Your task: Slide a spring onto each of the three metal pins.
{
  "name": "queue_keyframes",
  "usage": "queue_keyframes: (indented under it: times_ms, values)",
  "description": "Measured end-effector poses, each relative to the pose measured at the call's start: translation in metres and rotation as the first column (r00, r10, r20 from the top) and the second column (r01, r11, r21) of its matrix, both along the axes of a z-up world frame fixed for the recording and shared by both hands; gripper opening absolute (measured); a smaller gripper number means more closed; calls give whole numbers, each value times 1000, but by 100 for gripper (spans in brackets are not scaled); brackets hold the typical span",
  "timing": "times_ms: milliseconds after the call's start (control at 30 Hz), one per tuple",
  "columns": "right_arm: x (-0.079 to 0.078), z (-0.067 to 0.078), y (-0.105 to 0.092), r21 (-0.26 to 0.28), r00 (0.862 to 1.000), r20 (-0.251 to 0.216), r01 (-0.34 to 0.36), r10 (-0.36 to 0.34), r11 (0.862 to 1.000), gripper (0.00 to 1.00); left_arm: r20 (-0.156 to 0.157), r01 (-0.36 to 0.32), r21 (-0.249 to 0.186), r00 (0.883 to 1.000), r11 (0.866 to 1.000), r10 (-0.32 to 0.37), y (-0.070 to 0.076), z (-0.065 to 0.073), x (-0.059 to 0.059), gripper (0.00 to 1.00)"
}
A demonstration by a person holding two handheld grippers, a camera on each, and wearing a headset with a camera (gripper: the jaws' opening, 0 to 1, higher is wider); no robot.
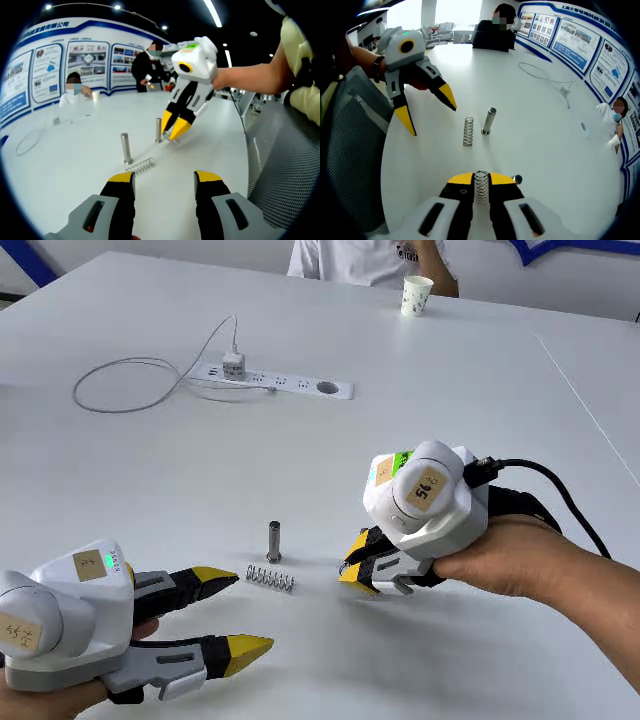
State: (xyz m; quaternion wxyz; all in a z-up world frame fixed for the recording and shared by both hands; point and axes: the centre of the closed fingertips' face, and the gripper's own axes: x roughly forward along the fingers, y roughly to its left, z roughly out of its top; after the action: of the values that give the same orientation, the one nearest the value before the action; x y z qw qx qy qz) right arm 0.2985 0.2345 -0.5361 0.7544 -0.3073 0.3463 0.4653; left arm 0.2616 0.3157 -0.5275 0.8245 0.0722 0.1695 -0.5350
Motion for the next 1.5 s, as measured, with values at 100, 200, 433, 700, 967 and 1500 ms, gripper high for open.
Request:
queue_keyframes:
  times_ms: [100,200,433,700,967,1500]
  values:
    - [-1,2,-2,10,1000,4,12,-12,1000,12,2,4,3,1000,1000,-4,-1,1,-1,48]
    - [-2,4,-4,19,1000,8,24,-24,1000,12,3,8,6,1000,1000,-8,0,2,-1,48]
    - [-3,9,-10,42,998,17,53,-54,998,12,10,15,11,1000,1000,-15,-1,3,0,48]
    - [-3,11,-15,64,996,22,85,-86,994,12,14,25,15,1000,1000,-25,-4,3,0,48]
    - [-3,12,-18,83,994,22,107,-109,991,12,15,28,20,999,999,-28,-4,4,0,48]
    - [-6,18,-23,117,989,8,146,-148,982,12,16,34,23,999,999,-34,-6,5,-1,48]
